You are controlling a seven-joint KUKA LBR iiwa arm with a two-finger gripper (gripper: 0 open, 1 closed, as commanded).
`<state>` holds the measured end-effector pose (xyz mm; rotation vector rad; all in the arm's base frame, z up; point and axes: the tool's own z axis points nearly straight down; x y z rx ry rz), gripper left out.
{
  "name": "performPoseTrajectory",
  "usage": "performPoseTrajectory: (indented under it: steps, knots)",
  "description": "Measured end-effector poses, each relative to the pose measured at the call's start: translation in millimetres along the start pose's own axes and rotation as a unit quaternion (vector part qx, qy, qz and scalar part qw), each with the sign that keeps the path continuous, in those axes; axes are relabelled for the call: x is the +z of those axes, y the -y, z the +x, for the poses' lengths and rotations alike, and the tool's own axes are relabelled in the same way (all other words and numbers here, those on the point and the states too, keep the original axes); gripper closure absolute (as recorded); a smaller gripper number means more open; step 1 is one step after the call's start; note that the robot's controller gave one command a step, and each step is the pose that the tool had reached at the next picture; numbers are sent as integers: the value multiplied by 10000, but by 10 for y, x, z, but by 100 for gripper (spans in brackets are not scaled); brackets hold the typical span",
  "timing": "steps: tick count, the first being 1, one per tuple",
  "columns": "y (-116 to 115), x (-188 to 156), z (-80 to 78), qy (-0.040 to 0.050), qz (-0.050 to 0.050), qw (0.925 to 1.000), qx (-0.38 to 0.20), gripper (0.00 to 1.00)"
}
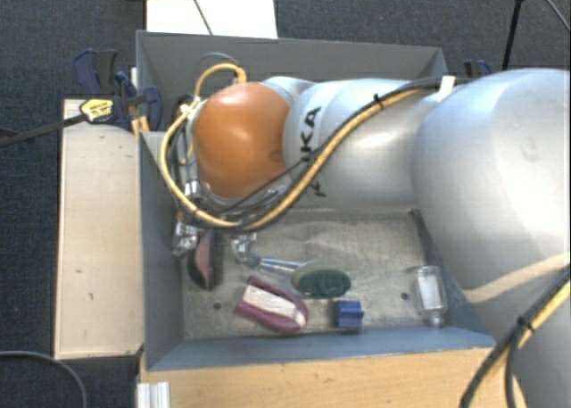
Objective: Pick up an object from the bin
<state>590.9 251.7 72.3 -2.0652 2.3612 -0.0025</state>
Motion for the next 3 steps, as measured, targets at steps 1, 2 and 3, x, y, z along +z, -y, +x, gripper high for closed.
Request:
performPoseTrajectory:
  steps: [1,2,3]
  knots:
    - [10,-12,-1,4,-9,10000,54,0]
    - [21,-38,-16,19,3,10000,73,100]
    - [37,-709,-32,20,16,9999,124,100]
